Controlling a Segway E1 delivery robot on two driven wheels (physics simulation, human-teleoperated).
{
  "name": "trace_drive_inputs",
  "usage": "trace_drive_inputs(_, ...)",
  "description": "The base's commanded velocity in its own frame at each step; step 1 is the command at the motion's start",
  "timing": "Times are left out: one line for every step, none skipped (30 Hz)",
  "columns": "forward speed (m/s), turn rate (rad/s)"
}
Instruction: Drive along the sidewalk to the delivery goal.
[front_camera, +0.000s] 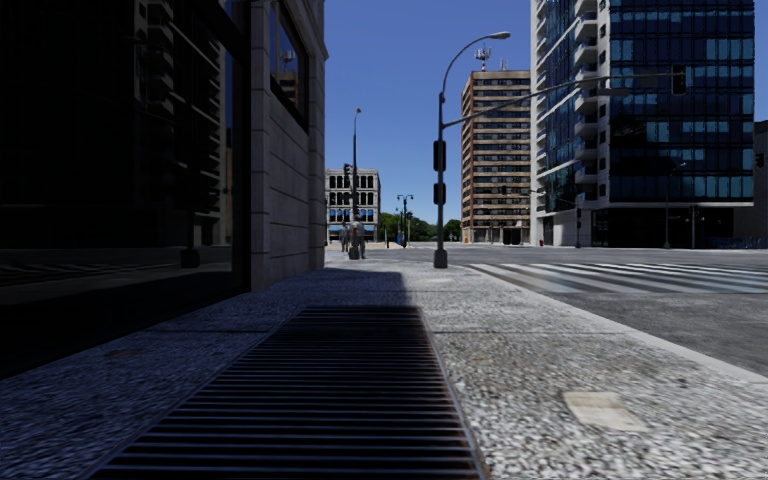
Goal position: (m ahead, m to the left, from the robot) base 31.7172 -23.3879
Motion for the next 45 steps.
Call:
trace_drive_inputs(1.47, 0.0)
trace_drive_inputs(1.47, 0.0)
trace_drive_inputs(1.48, 0.0)
trace_drive_inputs(1.49, 0.0)
trace_drive_inputs(1.5, 0.0)
trace_drive_inputs(1.5, 0.0)
trace_drive_inputs(1.51, 0.0)
trace_drive_inputs(1.52, 0.0)
trace_drive_inputs(1.52, 0.0)
trace_drive_inputs(1.52, 0.0)
trace_drive_inputs(1.52, 0.0)
trace_drive_inputs(1.52, 0.0)
trace_drive_inputs(1.52, 0.0)
trace_drive_inputs(1.52, 0.0)
trace_drive_inputs(1.52, 0.0)
trace_drive_inputs(1.53, 0.0)
trace_drive_inputs(1.53, 0.0)
trace_drive_inputs(1.53, 0.0)
trace_drive_inputs(1.53, 0.0)
trace_drive_inputs(1.53, 0.0)
trace_drive_inputs(1.53, 0.0)
trace_drive_inputs(1.53, 0.0)
trace_drive_inputs(1.53, 0.0)
trace_drive_inputs(1.53, 0.0)
trace_drive_inputs(1.53, 0.0)
trace_drive_inputs(1.53, 0.0)
trace_drive_inputs(1.52, 0.0)
trace_drive_inputs(1.52, 0.0)
trace_drive_inputs(1.5, 0.0)
trace_drive_inputs(1.48, 0.0)
trace_drive_inputs(1.48, 0.0)
trace_drive_inputs(1.47, 0.0)
trace_drive_inputs(1.47, 0.0)
trace_drive_inputs(1.47, 0.0)
trace_drive_inputs(1.47, 0.0)
trace_drive_inputs(1.47, 0.0)
trace_drive_inputs(1.47, 0.0)
trace_drive_inputs(1.47, 0.0)
trace_drive_inputs(1.47, 0.0)
trace_drive_inputs(1.47, 0.0)
trace_drive_inputs(1.47, 0.0)
trace_drive_inputs(1.47, 0.0)
trace_drive_inputs(1.47, 0.0)
trace_drive_inputs(1.47, 0.0)
trace_drive_inputs(1.47, 0.0)
